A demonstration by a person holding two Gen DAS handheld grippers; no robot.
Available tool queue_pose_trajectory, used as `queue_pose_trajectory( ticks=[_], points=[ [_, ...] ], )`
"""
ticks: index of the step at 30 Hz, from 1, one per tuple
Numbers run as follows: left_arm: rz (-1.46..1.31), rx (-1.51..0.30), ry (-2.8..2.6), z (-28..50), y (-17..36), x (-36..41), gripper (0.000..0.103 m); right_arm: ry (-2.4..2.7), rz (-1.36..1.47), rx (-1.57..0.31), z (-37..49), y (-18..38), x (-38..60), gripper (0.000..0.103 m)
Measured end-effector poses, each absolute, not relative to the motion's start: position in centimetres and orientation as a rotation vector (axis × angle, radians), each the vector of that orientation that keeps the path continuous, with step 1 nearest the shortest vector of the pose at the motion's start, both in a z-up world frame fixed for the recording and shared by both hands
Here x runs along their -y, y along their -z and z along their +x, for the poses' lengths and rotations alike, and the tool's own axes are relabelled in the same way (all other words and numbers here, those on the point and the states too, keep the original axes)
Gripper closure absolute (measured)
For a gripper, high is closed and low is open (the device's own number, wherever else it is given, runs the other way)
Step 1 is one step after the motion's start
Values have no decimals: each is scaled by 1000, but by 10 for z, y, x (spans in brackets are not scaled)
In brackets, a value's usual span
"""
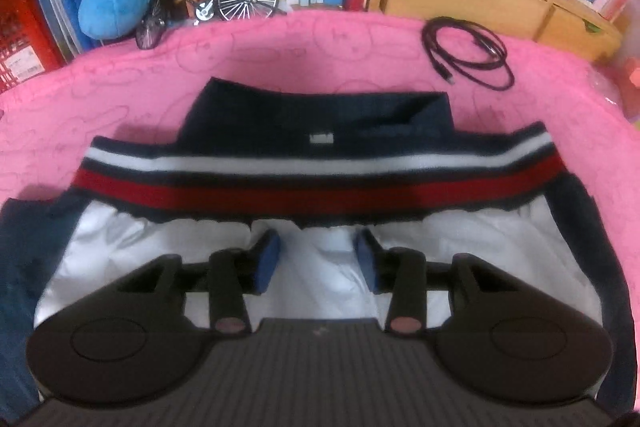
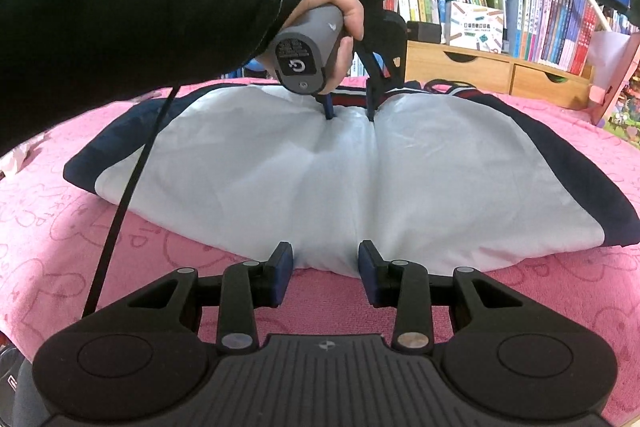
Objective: Fold clothes
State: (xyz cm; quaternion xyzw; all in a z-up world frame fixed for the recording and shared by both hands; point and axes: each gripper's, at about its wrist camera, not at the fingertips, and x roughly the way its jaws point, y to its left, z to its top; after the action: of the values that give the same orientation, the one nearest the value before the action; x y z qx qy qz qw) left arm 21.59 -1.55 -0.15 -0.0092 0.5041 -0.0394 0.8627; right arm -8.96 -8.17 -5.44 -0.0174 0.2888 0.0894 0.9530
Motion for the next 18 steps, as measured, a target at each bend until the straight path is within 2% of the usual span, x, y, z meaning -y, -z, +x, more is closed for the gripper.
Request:
queue_pose_trajectory(
  ticks=[7, 14, 18],
  points=[
    [50, -1016, 255, 131, -38, 6, 65, -178, -36, -582, -88, 53, 82, 66],
    [101, -1066, 380, 53, -28, 16, 64, -172, -35, -579, -90, 52, 81, 66],
    [124, -1116, 382, 41, -12, 20, 64, -169, -37, -576, -91, 53, 79, 66]
  ],
)
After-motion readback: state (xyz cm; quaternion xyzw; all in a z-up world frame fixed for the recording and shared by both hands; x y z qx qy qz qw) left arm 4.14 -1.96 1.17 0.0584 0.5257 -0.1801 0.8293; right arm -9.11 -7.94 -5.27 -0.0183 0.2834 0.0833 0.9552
